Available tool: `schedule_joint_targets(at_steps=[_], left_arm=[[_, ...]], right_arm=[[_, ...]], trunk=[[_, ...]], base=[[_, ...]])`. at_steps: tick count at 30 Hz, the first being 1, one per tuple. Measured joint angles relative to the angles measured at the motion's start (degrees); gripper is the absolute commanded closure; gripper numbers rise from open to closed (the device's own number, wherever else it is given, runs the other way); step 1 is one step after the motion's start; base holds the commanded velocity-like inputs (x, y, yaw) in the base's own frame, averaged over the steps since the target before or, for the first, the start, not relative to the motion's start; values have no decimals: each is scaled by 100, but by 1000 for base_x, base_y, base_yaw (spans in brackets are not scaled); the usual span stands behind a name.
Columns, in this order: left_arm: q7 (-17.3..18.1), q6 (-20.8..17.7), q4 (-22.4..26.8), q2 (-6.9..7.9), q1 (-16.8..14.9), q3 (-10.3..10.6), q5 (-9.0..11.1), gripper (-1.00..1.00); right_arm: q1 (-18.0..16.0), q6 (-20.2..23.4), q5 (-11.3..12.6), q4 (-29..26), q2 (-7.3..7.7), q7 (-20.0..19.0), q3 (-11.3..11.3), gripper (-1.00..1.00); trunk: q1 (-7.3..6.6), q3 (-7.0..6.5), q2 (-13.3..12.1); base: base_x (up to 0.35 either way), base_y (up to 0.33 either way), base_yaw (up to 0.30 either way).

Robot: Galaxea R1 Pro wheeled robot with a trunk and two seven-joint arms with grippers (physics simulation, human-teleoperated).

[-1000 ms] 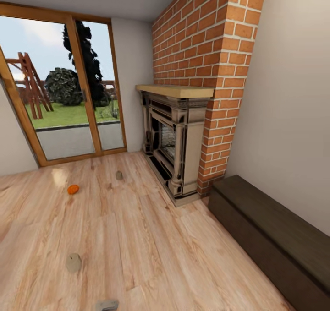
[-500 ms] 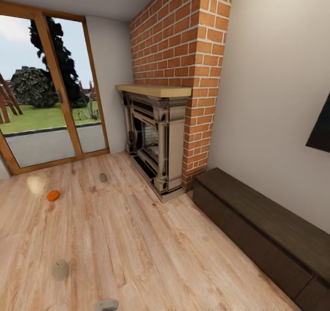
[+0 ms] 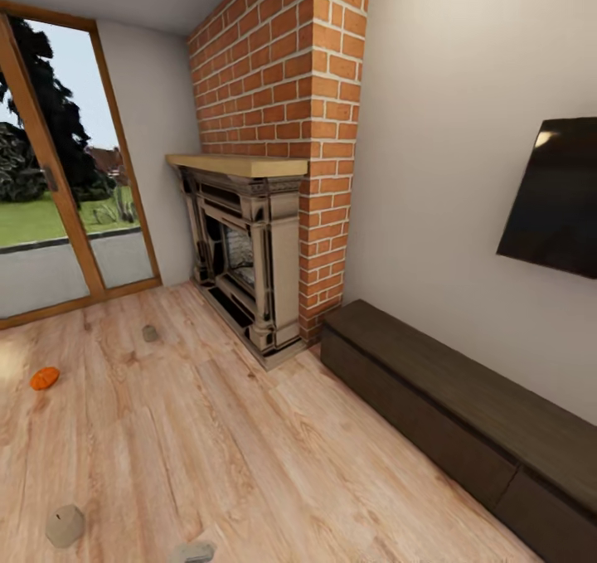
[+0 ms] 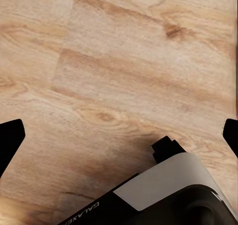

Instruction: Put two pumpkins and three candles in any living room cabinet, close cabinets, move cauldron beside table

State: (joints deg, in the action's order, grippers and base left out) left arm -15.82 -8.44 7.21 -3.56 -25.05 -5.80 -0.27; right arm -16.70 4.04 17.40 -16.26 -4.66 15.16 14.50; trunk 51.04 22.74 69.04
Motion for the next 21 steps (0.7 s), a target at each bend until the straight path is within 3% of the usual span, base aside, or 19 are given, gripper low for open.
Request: schedule_joint_targets(at_steps=[21], left_arm=[[0, 0, 0, -4, 0, 0, -3, -100]], right_arm=[[0, 0, -5, 0, -8, 5, 0, -100]], trunk=[[0, -61, 0]], base=[[0, 0, -279]])
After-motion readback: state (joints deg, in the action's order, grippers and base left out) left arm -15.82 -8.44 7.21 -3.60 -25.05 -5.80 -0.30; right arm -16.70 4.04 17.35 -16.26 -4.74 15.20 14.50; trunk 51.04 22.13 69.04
